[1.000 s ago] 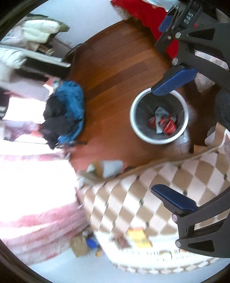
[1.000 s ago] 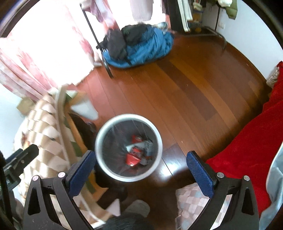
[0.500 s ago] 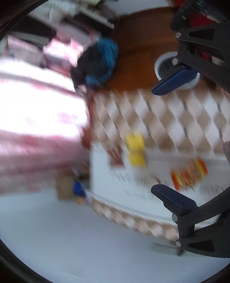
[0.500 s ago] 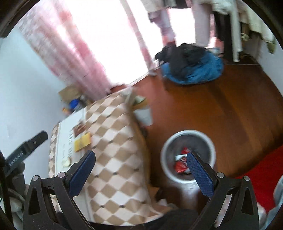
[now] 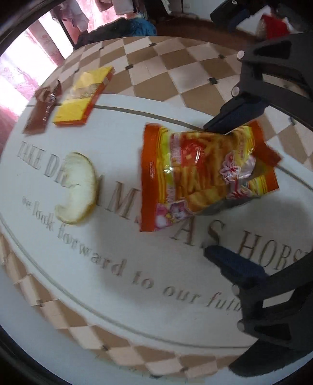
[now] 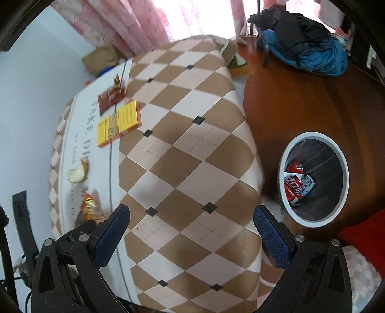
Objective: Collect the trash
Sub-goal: 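Grasp the orange snack bag with the left tool while the right tool grasps the yellow cigarette box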
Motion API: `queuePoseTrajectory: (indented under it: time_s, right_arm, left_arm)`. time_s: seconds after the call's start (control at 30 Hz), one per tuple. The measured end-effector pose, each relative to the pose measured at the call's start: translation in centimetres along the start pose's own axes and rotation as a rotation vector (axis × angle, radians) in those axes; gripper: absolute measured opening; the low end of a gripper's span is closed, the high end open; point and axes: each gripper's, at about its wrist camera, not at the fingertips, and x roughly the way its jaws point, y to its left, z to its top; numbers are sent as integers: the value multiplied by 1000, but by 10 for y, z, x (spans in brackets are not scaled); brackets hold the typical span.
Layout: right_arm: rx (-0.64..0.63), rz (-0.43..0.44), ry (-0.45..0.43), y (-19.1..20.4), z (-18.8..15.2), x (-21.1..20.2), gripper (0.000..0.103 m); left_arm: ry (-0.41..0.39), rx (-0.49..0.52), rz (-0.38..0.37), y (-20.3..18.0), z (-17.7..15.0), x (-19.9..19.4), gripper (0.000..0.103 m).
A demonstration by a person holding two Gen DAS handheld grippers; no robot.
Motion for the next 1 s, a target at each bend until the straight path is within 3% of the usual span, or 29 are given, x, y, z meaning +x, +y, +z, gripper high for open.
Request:
queuePoseTrajectory:
  time_s: [0.07, 0.17, 0.27, 0.47, 0.67, 0.87, 0.93, 1.0]
  right_arm:
    - [-40, -4, 14, 9, 10, 6, 103]
    - [-160, -20, 43, 31, 29, 14, 103]
    - [-359, -65, 85, 70, 53, 25, 103]
    - [-710, -158, 161, 150, 97, 62, 103]
    - [-1018, -249, 264, 206, 109, 113, 103]
    - [-1066, -278, 332, 213, 121, 145, 99]
    - [-1024, -204, 361, 210, 129, 143, 87]
    - [-1001, -186, 359, 209, 132, 141, 81]
  left_arm:
    - [-30, 17, 19, -6, 1, -4, 43]
    - [-90, -5, 50, -4, 8, -12, 34]
    - [-159, -42, 115, 4, 15, -18, 33]
    - [-218, -124, 206, 23, 34, -17, 33]
    - [-226, -154, 218, 33, 55, -13, 33]
    - [-218, -133, 182, 36, 59, -19, 33]
    - [-209, -121, 164, 38, 61, -18, 33]
    - [-198, -116, 140, 41, 61, -17, 37]
